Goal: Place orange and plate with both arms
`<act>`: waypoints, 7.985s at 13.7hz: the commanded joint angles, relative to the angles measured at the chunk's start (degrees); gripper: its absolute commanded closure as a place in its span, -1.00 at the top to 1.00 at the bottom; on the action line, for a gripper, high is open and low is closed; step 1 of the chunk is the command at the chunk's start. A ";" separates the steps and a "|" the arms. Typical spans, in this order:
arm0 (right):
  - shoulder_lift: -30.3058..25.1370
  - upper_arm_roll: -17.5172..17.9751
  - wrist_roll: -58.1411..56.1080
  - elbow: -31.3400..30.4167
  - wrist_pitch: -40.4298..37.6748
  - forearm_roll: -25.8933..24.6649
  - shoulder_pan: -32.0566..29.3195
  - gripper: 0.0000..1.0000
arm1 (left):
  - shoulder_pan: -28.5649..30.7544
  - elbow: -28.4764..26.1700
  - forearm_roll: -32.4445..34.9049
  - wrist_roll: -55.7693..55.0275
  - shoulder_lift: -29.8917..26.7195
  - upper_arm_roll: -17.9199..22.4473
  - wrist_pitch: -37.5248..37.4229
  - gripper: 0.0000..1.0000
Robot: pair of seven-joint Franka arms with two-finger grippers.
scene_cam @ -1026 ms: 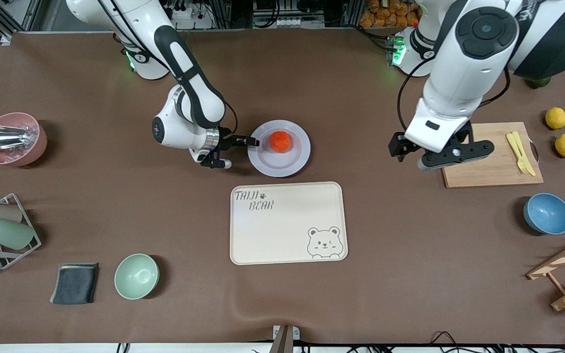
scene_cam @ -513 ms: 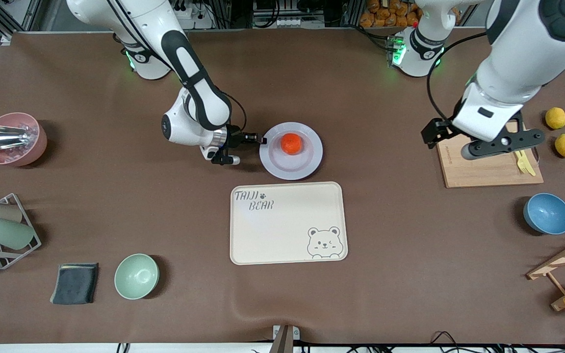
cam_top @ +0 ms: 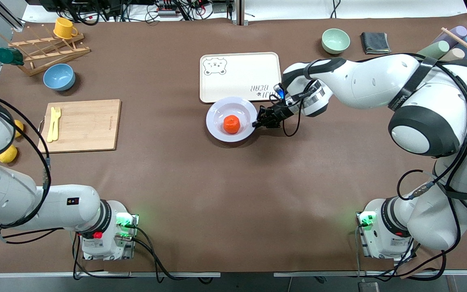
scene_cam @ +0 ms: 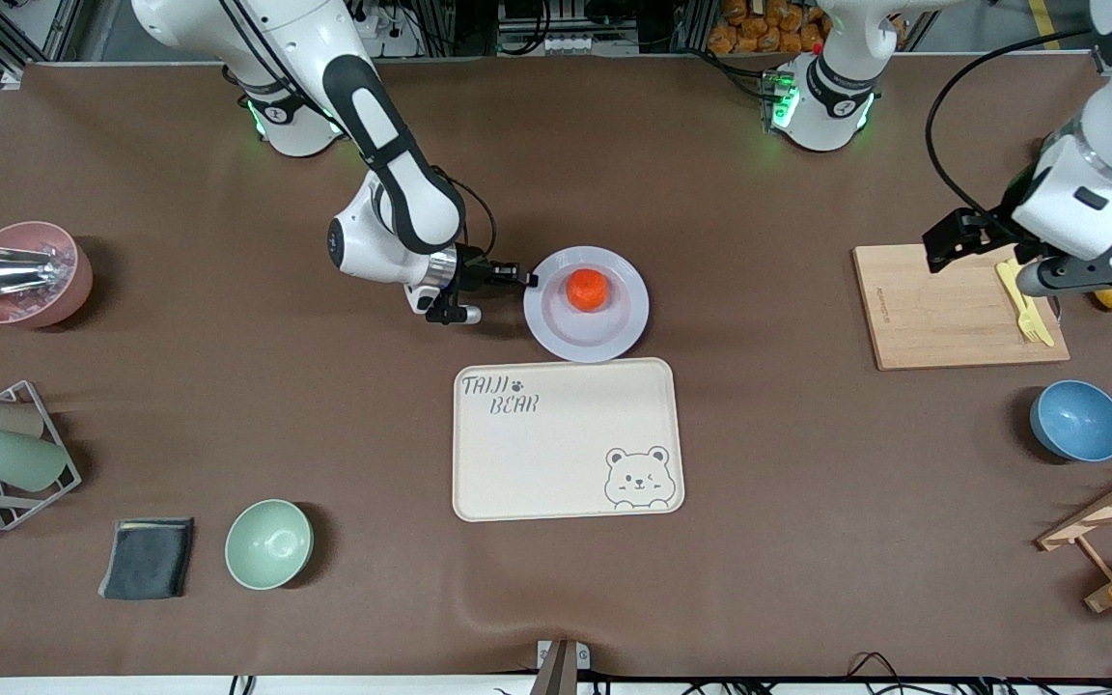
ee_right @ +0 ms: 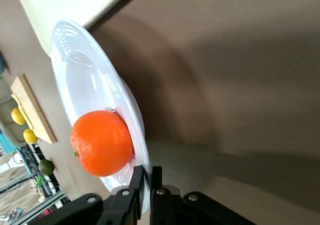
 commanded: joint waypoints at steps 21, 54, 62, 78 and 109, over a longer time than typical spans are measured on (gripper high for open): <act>-5.31 -0.22 -25.19 -1.10 -14.23 23.54 -2.10 -1.00 | -6.93 -0.53 -3.79 8.53 -4.03 12.14 -1.89 1.00; 12.81 -7.94 -17.74 25.09 -15.30 -0.69 -18.64 1.00 | -7.28 2.36 -0.19 9.15 -3.32 10.90 -5.67 1.00; 5.52 -14.18 -3.94 26.15 -16.09 -25.82 -19.69 1.00 | -7.37 2.19 -0.19 9.15 -3.50 10.29 -5.94 1.00; -21.82 2.59 27.60 29.47 -38.47 -86.23 -47.73 1.00 | -7.28 1.84 -0.28 8.98 -4.12 9.06 -7.70 1.00; -24.02 2.51 27.10 38.45 -48.70 -92.12 -48.60 1.00 | -7.02 2.02 -0.19 8.98 -3.59 7.92 -7.61 1.00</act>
